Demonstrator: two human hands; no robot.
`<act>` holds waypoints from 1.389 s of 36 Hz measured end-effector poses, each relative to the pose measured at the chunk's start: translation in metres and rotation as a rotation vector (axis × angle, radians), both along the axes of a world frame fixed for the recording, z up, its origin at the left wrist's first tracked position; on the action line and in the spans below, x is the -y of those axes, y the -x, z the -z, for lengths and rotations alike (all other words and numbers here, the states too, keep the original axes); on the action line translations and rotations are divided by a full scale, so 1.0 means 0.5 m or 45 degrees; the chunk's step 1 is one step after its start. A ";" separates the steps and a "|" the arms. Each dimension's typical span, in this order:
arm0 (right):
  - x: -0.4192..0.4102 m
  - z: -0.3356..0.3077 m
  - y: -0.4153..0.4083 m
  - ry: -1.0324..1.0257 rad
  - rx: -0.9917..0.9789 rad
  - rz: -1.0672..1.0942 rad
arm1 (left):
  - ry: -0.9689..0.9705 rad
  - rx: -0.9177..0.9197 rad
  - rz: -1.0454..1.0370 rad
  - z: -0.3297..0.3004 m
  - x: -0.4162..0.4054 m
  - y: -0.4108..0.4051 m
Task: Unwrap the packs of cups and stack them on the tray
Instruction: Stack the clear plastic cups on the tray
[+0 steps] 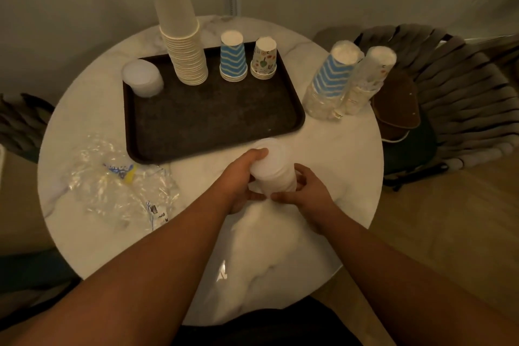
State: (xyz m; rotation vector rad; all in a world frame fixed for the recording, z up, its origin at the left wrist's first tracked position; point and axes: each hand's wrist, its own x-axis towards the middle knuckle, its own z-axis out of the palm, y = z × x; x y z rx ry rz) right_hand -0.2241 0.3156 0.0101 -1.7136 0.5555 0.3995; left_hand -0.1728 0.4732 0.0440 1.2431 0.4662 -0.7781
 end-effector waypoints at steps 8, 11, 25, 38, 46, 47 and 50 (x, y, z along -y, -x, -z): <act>0.005 -0.012 -0.004 -0.312 0.082 0.033 | 0.065 -0.046 -0.120 -0.008 -0.002 0.006; 0.006 -0.028 -0.013 -0.270 0.159 0.015 | 0.116 -0.059 -0.182 -0.020 -0.002 0.008; -0.055 -0.184 -0.147 0.006 0.703 -0.163 | 0.128 0.191 -0.147 -0.203 -0.010 -0.101; -0.091 -0.243 -0.202 -0.098 0.688 -0.164 | -0.276 0.340 0.023 -0.326 -0.045 -0.131; -0.089 -0.251 -0.204 -0.177 0.695 -0.193 | -0.616 0.929 0.217 -0.384 -0.077 -0.142; -0.088 -0.252 -0.204 -0.179 0.692 -0.205 | -0.724 1.078 0.295 -0.396 -0.084 -0.145; -0.087 -0.249 -0.208 -0.194 0.669 -0.243 | -1.031 1.384 0.621 -0.423 -0.097 -0.156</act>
